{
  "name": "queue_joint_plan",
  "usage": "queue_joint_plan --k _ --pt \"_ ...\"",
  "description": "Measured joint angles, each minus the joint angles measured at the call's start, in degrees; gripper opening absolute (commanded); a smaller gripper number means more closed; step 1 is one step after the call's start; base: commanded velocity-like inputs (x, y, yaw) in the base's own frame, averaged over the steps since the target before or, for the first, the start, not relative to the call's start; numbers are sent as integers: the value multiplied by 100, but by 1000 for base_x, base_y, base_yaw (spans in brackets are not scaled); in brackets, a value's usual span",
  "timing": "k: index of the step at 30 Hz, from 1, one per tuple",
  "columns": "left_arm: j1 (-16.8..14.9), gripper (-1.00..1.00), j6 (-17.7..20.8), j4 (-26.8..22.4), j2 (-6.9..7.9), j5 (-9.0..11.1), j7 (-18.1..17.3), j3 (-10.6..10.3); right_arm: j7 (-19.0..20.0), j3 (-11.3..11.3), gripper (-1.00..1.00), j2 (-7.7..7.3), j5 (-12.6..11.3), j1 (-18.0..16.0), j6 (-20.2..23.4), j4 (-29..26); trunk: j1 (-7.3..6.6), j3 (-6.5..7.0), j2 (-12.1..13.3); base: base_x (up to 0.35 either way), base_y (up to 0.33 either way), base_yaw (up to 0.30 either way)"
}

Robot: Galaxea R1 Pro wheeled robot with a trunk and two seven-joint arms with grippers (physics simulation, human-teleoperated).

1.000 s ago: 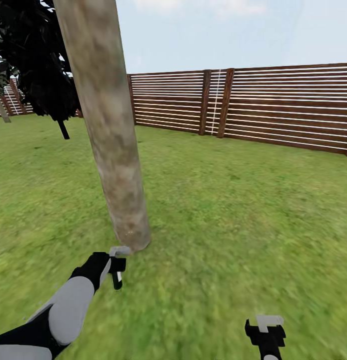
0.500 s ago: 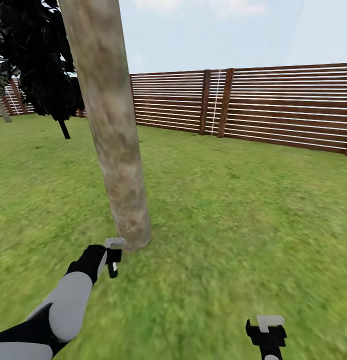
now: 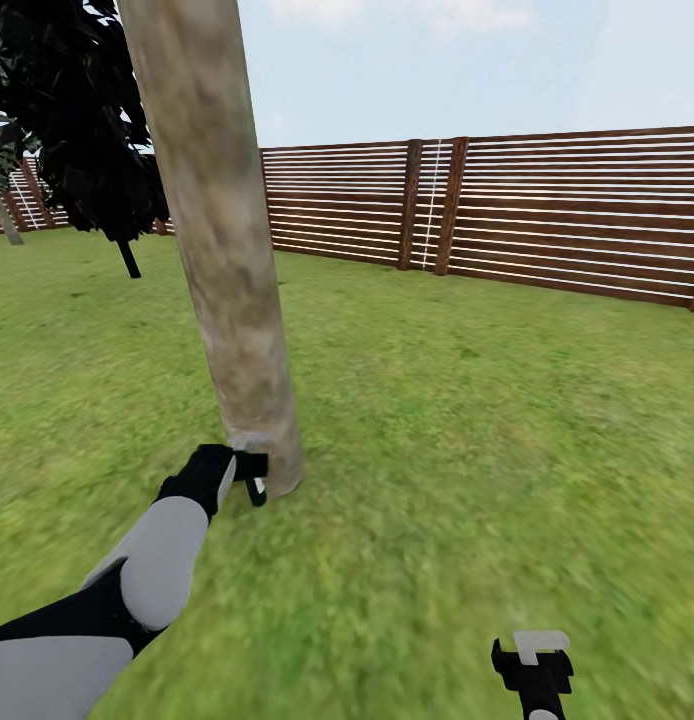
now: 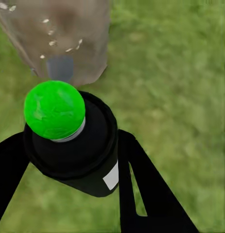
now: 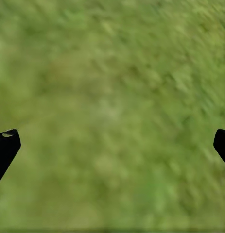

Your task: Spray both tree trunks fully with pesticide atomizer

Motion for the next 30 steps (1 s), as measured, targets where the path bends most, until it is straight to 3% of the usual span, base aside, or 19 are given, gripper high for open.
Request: queue_joint_plan --k 5,7,9,11,14,22,26,30 --pt "0 -100 279 -329 200 -41 -44 -6 2 -2 100 0 3 -1 0 0 3 -1 0 -148 0 0" --pt "-31 -100 287 -360 138 -1 -47 -3 1 3 100 0 2 0 0 0 1 -1 0 -52 0 0" --pt "-72 -100 284 -357 -56 30 -49 -20 1 5 100 0 7 0 0 3 1 -1 0 -12 0 0" --pt "-324 -100 289 -345 -180 36 -229 -106 2 6 100 3 8 0 0 8 0 1 0 -2 0 0" --pt "-479 -100 287 -388 -132 -21 -514 -126 2 6 100 4 9 0 0 9 0 0 0 0 0 0" --pt "-503 -100 648 -849 326 -71 -580 -132 -5 6 100 0 9 2 0 4 0 0 0 0 0 0" --pt "-452 -100 1035 -1447 332 -31 -1042 -171 -7 6 100 0 8 2 2 7 0 -1 0 0 0 0" --pt "-409 -100 1073 -1450 186 31 -1182 -850 -7 6 100 0 8 2 6 9 0 -1 0 0 0 0"
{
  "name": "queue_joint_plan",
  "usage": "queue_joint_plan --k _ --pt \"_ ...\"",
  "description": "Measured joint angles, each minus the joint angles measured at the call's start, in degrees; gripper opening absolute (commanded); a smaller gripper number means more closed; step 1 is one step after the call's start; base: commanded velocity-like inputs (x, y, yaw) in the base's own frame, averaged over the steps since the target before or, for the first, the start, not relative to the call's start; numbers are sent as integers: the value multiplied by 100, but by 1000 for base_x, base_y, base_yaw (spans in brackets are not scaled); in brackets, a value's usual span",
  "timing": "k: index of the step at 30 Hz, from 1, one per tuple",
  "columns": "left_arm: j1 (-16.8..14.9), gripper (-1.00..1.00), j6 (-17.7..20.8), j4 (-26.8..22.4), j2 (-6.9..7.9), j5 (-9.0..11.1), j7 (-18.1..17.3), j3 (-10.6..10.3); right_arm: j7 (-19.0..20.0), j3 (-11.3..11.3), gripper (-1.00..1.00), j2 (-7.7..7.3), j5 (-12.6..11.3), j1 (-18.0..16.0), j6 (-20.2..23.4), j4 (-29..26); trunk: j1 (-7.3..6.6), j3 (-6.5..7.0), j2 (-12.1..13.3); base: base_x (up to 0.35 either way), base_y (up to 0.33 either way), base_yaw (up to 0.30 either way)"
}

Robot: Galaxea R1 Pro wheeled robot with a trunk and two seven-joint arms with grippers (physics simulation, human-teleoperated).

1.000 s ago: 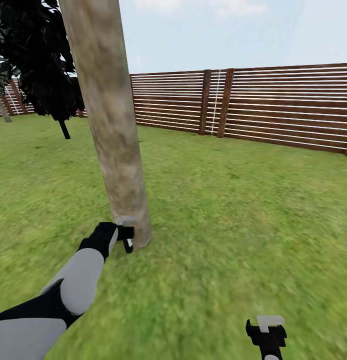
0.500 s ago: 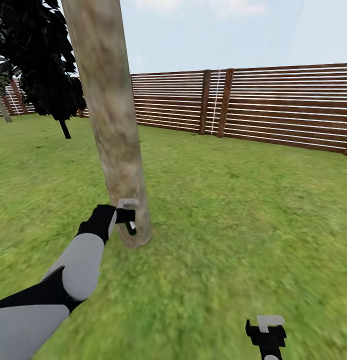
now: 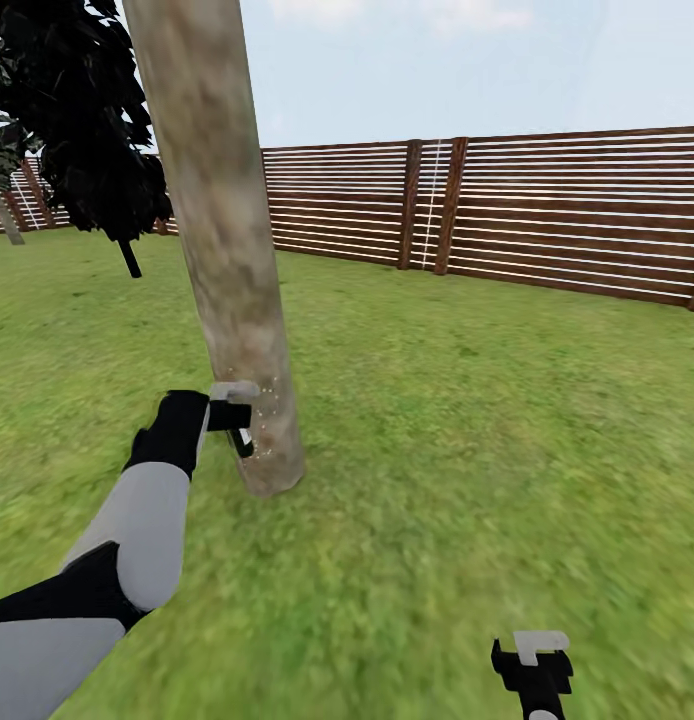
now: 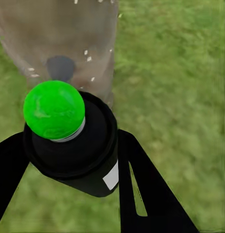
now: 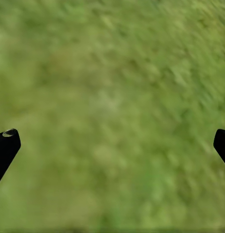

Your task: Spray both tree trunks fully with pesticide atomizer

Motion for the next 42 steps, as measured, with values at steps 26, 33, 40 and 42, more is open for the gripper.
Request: queue_joint_plan --k 26,33,40,42 --pt "2173 -100 -1361 113 332 753 608 163 9 9 100 0 13 2 1 192 -2 0 0 130 16 0" --pt "2320 -100 -1359 246 325 763 846 190 1 10 100 0 17 1 1 191 0 0 0 26 -273 0" --pt "2321 -100 -1354 253 327 794 1370 254 -7 9 100 0 9 2 -7 191 -1 0 0 60 -281 0" --pt "2321 -100 -1357 256 313 826 1385 261 -8 9 100 0 9 3 -7 191 -1 0 0 84 -281 0"
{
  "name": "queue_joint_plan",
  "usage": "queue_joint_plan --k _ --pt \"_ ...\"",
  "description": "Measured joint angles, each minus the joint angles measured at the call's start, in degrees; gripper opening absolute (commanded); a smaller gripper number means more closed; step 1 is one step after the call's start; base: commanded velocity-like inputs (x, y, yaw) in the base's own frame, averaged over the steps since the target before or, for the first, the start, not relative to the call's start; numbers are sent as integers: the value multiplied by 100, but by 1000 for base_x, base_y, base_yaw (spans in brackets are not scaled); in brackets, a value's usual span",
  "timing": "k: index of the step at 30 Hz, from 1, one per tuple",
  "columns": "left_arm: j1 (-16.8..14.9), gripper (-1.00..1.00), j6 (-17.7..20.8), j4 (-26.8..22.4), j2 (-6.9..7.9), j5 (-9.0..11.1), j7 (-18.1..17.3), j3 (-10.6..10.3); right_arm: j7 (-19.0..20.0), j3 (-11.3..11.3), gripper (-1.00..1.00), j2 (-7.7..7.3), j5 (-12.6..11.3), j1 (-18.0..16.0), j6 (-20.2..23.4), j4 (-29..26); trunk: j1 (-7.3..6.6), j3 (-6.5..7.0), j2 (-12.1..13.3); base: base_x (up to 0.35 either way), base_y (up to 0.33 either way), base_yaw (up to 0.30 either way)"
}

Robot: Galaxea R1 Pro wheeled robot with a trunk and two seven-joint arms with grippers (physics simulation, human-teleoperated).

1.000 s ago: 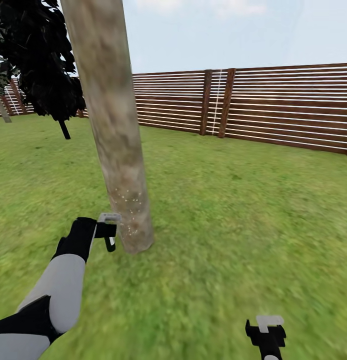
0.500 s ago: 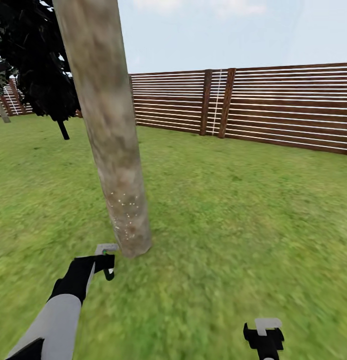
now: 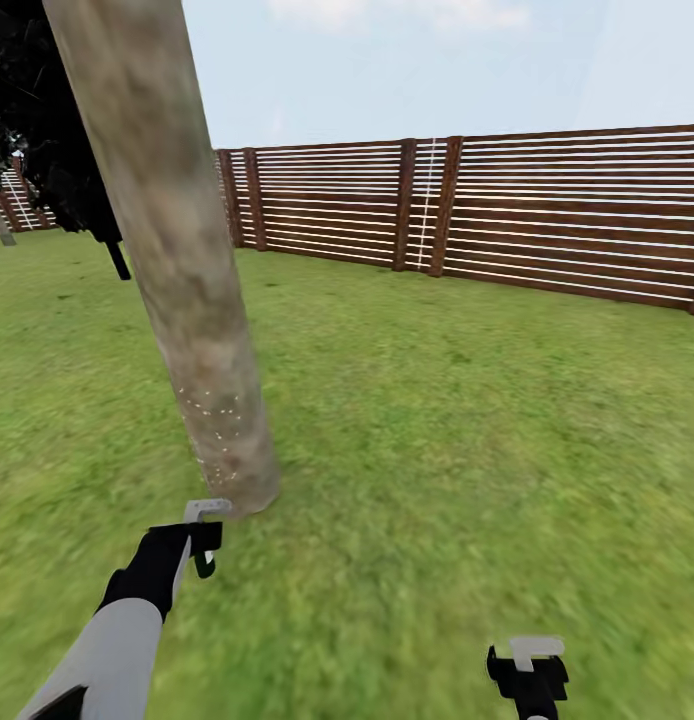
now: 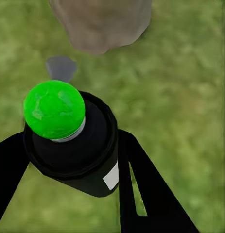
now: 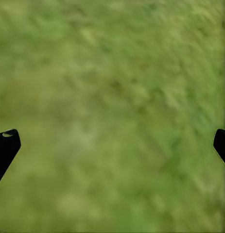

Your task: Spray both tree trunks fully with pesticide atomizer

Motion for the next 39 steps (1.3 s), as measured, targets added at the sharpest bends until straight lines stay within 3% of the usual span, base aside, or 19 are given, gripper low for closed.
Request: queue_joint_plan --k 6,14,29,39 --pt "1 -100 -1 -2 -8 273 7 -3 -1 0 100 0 0 0 1 1 0 0 0 82 -281 146" --pt "1 -100 -1 -2 -22 323 7 -1 -1 1 100 1 0 -2 1 7 1 0 0 7 -281 258" --pt "0 -100 -3 -1 -18 401 8 2 0 7 100 0 0 -2 0 9 -1 0 0 105 -277 18" --pt "1 -100 -2 -11 -4 464 7 1 -1 9 100 2 6 -2 1 10 1 0 0 63 -272 254"
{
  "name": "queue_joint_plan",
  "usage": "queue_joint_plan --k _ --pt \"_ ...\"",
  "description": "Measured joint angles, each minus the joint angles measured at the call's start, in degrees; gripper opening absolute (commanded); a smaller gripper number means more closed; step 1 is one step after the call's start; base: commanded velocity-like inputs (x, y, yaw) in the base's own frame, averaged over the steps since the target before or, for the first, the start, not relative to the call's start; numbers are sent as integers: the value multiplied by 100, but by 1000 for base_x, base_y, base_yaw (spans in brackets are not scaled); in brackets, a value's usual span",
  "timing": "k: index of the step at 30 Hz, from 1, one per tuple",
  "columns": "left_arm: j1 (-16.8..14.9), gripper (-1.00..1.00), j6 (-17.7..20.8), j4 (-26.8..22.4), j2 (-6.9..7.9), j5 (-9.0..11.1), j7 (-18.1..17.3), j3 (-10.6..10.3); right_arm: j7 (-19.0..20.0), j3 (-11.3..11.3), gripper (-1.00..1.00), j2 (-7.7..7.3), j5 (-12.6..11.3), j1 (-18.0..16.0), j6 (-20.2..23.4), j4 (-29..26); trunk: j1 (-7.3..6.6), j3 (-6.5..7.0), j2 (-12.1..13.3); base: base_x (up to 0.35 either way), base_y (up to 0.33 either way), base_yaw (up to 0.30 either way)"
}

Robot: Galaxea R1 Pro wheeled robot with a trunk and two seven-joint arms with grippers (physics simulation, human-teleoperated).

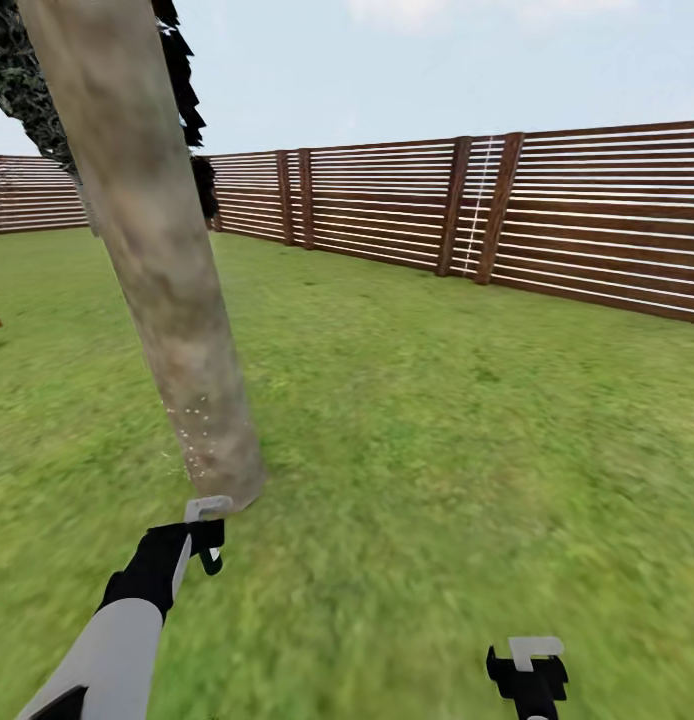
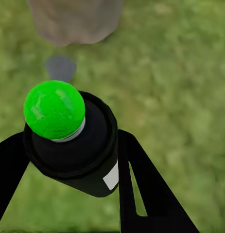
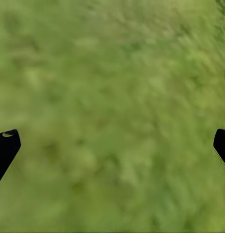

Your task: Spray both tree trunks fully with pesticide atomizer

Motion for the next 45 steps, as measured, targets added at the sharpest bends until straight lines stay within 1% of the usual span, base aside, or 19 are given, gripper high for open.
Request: queue_joint_plan --k 6,15,16,19,22,27,34,37,45 --pt "0 -100 0 2 13 14 0 0 0 0 100 -1 0 -2 0 0 -1 0 0 112 -272 240" --pt "-1 -100 -2 2 27 -2 7 8 4 -6 100 -2 1 4 -1 -3 0 0 0 89 -273 10" --pt "-1 -100 -3 2 38 -13 25 80 4 -5 100 -2 -1 2 -1 -2 0 0 0 2 -274 0" --pt "0 -100 -9 -9 70 -28 174 424 1 -5 100 -2 -5 1 -1 -1 0 0 0 0 -274 106" --pt "0 -100 -9 -8 146 -18 259 491 0 -5 100 -1 -6 2 0 0 0 0 0 0 -274 251" --pt "0 -100 -15 -9 170 -20 272 498 0 -2 100 -1 -1 3 0 1 -2 0 0 192 -196 276" --pt "1 -100 -28 -1 145 -10 263 453 5 -1 100 -2 3 1 0 1 -3 0 0 312 -83 265" --pt "3 -100 -28 2 137 -19 264 443 4 0 100 -2 3 2 -1 -1 -2 0 0 169 -209 48" --pt "2 -100 -28 3 135 -4 264 449 9 0 100 4 3 4 -1 0 0 0 0 8 -268 2"
